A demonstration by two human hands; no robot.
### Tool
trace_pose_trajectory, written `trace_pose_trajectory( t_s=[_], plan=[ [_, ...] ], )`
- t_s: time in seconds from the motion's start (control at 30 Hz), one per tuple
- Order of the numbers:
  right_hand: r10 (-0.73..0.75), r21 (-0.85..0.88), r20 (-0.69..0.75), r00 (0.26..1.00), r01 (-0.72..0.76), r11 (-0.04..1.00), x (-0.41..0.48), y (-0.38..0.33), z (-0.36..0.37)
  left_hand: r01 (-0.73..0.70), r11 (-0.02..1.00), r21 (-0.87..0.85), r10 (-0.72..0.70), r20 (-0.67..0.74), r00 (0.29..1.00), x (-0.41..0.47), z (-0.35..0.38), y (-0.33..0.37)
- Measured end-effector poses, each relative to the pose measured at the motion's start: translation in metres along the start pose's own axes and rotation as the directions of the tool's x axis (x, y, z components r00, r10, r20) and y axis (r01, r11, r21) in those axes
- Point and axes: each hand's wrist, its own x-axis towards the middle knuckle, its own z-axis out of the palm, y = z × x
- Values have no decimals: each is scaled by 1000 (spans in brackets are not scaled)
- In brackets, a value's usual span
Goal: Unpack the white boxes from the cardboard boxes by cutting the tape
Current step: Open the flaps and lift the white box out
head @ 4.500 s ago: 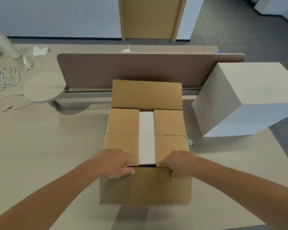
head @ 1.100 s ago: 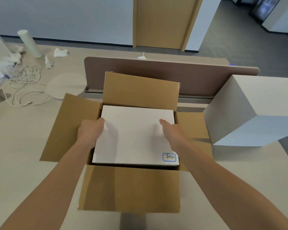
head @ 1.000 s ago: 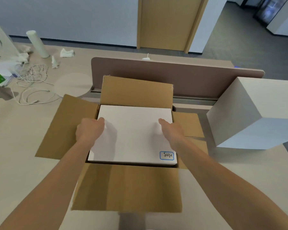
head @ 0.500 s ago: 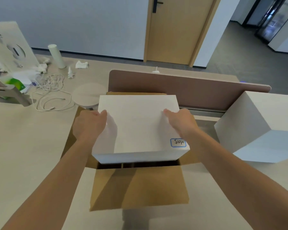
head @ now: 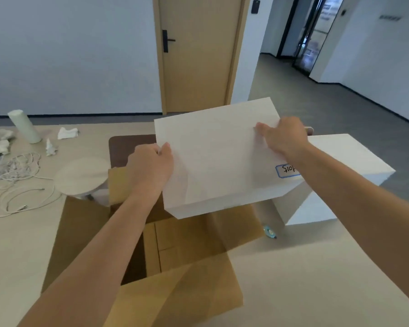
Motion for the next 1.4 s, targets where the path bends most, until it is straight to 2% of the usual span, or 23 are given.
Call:
trace_pose_trajectory(
  t_s=[0.13, 0.3, 0.4, 0.53, 0.7, 0.9, 1.0, 1.07, 1.1, 1.17, 1.23, 1.3, 1.4],
  plan=[
    [26, 66, -68, 997, -22, 998, 35, 31, -50, -41, 996, -80, 40, -15, 999, -8, 37, 54],
    [12, 48, -97, 995, -8, 999, 85, 74, -119, -55, 991, -125, 63, 63, 996, -17, 93, 123],
    [73, 91, -38, 997, -69, 993, 124, 107, -153, -70, 989, -129, 88, 134, 987, -29, 128, 163],
    [111, 24, 44, 993, -112, 993, 171, 150, -181, -58, 995, -76, 72, 190, 979, -43, 174, 204],
    [88, -84, 99, 991, -80, 993, 219, 185, -186, -112, 993, 39, 105, 161, 981, -52, 216, 234],
    [-24, -205, 131, 991, 51, 977, 250, 199, -184, -181, 970, 161, 152, 174, 973, -48, 228, 257],
    [-186, -325, 77, 980, 201, 924, 244, 201, -188, -266, 892, 366, 219, 166, 962, -31, 229, 265],
    [-368, -346, 47, 929, 361, 866, 208, 197, -189, -275, 836, 475, 213, 181, 960, -9, 234, 272],
    [-449, -309, 83, 890, 452, 837, 182, 192, -188, -266, 828, 493, 193, 196, 961, 2, 239, 275],
    [-566, -218, 251, 786, 615, 758, 123, 181, -180, -240, 829, 505, 137, 233, 963, 22, 248, 278],
    [-602, -263, 398, 692, 715, 648, 77, 177, -158, -257, 821, 510, 112, 298, 948, 35, 255, 276],
    [-605, -417, 403, 686, 726, 546, 55, 177, -137, -311, 833, 458, 133, 381, 915, 41, 258, 274],
    [-650, -488, 285, 705, 690, 534, 52, 182, -125, -357, 810, 466, 164, 405, 900, 40, 251, 271]
  ],
)
